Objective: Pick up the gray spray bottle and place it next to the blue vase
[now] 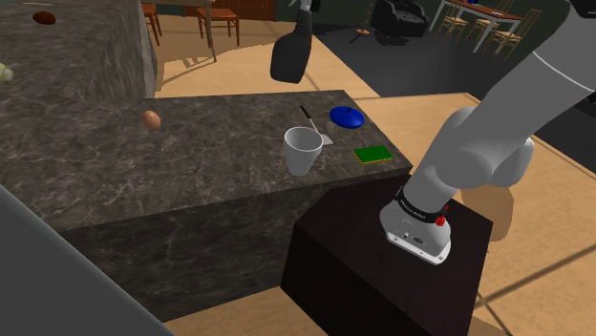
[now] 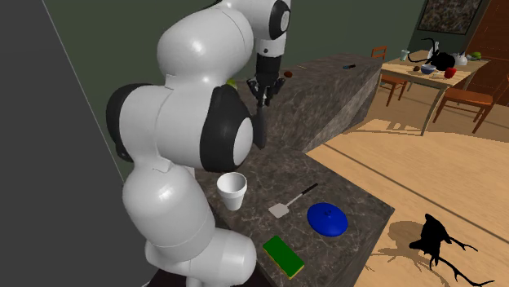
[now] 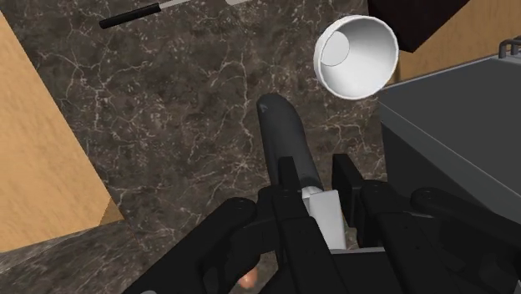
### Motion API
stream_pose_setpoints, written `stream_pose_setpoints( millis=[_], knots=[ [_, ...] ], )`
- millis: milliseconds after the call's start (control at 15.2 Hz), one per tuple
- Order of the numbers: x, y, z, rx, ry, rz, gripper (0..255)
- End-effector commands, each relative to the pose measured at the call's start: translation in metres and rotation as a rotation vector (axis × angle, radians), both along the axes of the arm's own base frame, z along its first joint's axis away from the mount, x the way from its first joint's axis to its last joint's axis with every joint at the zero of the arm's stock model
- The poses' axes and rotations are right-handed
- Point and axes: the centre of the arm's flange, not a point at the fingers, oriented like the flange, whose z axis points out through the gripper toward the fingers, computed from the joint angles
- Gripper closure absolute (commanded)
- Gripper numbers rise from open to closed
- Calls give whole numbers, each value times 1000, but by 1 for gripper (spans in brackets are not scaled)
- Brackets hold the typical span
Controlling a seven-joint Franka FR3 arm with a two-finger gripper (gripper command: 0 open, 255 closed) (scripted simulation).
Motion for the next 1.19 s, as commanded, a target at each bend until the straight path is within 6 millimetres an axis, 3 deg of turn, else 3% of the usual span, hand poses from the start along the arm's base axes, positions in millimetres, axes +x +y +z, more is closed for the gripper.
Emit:
stream_pose_setpoints(
  millis=[0,1122],
  knots=[
    [6,-24,-6,0,-1,2,255],
    [49,-233,-76,0,-1,2,255]
  ],
)
